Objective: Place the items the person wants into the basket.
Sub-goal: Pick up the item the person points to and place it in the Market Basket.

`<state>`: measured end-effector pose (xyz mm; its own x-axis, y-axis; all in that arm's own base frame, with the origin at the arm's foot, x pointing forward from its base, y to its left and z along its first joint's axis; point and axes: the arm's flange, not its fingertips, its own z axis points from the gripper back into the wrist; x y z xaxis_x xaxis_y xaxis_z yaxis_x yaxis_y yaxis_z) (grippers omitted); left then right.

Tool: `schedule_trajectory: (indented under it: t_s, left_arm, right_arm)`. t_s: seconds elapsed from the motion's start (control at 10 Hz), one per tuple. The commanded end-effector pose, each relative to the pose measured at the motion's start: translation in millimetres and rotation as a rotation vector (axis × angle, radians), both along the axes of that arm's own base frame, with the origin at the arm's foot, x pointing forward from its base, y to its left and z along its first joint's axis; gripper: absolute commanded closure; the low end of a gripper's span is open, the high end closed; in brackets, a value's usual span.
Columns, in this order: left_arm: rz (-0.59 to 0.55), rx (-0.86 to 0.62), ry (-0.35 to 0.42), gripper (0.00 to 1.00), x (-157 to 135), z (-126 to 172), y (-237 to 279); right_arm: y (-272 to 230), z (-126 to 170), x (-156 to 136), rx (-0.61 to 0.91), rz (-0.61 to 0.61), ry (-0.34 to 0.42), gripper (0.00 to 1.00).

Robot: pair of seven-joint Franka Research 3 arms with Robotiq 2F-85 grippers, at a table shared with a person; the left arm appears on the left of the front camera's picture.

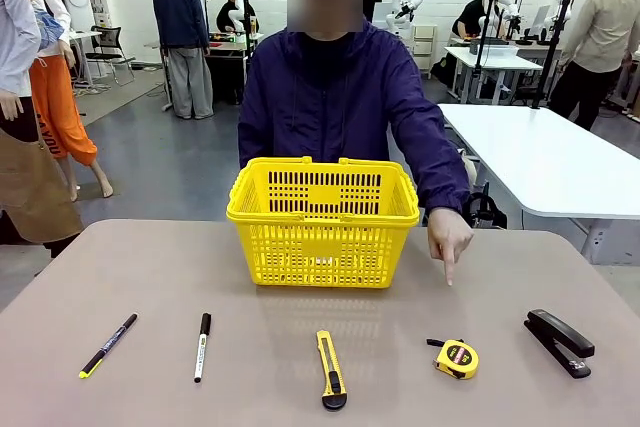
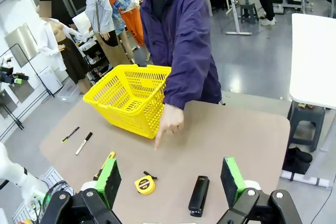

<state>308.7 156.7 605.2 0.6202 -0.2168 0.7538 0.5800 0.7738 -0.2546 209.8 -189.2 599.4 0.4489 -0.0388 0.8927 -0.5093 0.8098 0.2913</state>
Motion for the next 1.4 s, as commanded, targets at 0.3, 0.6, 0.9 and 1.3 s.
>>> schedule_trajectory:
  t_s: [0.3,0.6,0.9,1.3]
  left_arm:
    - [-0.018,-0.007,-0.016,0.00,0.7,0.6,2.2]
    - [-0.018,-0.007,-0.016,0.00,0.7,0.6,2.2]
    - [-0.018,-0.007,-0.016,0.00,0.7,0.6,2.2]
    - [-0.018,-0.007,-0.016,0.00,0.7,0.6,2.2]
  right_arm:
    - [139.2,-63.3,128.2,-0.420,0.108,0.513,0.00]
    - [220.5,-122.7,165.4,-0.714,0.048,0.738,0.00]
    - [269.5,-149.7,172.7,-0.891,-0.023,0.811,0.00]
    - [285.9,-154.6,167.1,-0.907,0.002,0.793,0.00]
